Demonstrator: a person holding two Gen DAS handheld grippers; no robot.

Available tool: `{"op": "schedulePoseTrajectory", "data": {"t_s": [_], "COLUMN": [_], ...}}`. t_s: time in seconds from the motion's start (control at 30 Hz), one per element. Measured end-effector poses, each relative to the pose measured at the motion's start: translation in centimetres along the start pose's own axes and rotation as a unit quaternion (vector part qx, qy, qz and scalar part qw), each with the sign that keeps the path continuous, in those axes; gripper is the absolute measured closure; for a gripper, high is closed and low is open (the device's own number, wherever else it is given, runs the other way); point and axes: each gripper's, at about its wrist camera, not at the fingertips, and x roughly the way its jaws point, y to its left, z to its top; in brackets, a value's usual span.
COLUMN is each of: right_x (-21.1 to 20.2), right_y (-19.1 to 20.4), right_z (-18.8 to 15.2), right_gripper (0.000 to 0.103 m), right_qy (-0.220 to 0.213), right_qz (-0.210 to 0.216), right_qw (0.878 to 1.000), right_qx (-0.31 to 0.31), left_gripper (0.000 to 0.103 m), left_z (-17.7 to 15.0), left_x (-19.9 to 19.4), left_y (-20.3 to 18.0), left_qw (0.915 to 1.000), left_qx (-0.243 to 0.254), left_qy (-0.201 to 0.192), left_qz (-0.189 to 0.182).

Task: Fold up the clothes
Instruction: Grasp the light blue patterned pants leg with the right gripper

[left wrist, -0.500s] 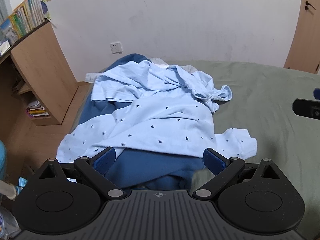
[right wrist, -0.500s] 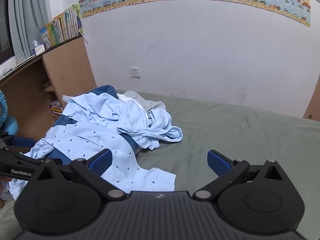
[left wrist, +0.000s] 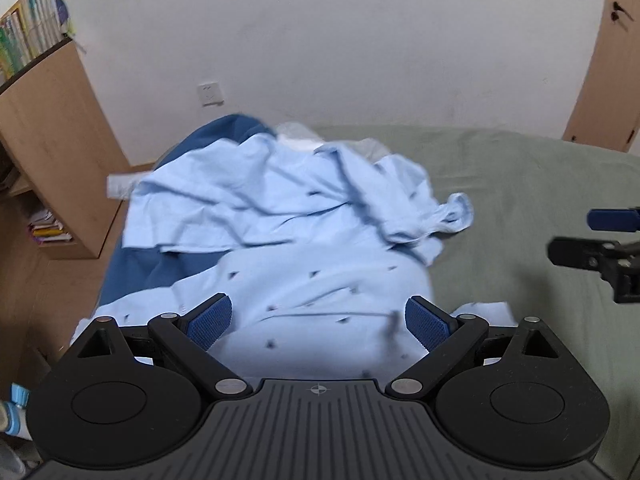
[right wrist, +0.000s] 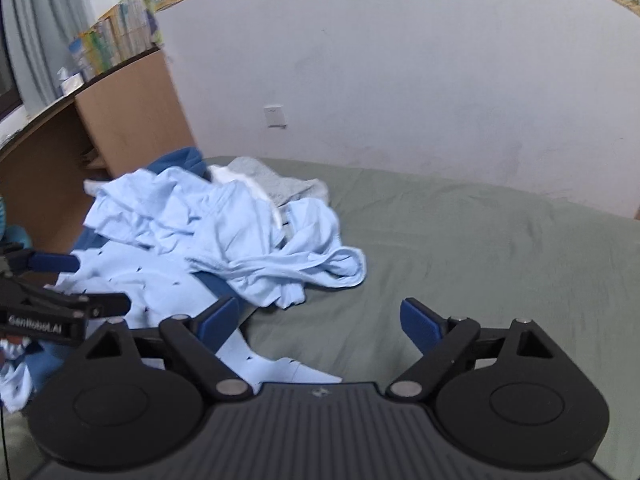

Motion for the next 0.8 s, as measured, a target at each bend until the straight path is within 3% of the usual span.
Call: {"op": "schedulePoseTrajectory", "data": {"t_s": [0.3,0.57,0.7,0.8], "right_x": [2.9,4.7,6.2,6.6], "right_y": [3.2,7.5,8.1,8.2], "right_z": [-2.8,-6.7,-7.7,-7.4], "right_gripper": [0.013,0.013,0.013,0.023], "right_qy": [0.041,0.082,0.101,0.101], "right_qz": [0.077,0.069,0.057,0.049], "right_qw": [0.995,0.979,0.974,0.975], "right_qx": [-0.048,-0.176,-0.195,-0.190], "left_gripper": [0.007,0.007,0.007,0.007], "left_z": [-1.9,-3.1,-3.4,-3.7], "left_x": [-1.4,-2.6,-2.8,-2.5], "left_y": [3.9,5.7,5.5,5.5], "left_qw": [0.9994,0.9984,0.9987,0.9985], "left_qx": [-0.022,-0.041,-0.035,-0.033], "left_qy": [0.009,0.010,0.013,0.019], "left_qz": [0.026,0.038,0.034,0.040]}}
